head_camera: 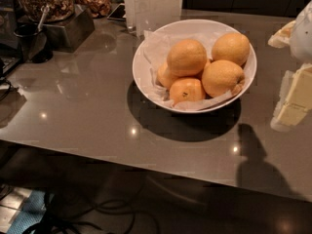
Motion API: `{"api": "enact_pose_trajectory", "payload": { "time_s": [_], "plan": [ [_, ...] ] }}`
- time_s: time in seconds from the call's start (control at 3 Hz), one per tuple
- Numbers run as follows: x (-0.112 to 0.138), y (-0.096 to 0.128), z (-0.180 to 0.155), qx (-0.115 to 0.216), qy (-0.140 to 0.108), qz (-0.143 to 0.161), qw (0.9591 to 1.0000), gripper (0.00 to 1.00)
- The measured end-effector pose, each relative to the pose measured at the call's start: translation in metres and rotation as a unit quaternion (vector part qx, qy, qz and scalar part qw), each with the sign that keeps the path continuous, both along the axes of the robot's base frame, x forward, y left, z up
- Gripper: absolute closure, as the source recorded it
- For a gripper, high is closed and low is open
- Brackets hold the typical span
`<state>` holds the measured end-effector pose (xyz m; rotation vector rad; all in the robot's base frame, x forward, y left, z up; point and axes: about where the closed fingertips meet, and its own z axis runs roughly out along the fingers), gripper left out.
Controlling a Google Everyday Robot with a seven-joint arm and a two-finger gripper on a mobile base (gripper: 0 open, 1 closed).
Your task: Pick orange from white bowl
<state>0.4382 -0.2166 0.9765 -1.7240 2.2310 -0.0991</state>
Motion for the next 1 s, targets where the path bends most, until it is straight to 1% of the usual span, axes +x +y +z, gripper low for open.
{"api": "enact_pose_trajectory", "payload": {
  "time_s": [0.33,0.67,1.0],
  "plan": [
    [0.001,0.001,0.001,0.001,-0.002,0.000,1.0000,0.00],
    [0.015,0.014,0.013,0.013,-0.017,0.015,0.9997,0.00],
    [0.044,0.047,0.034,0.023,-0.032,0.055,0.9977,0.00]
  ]
}}
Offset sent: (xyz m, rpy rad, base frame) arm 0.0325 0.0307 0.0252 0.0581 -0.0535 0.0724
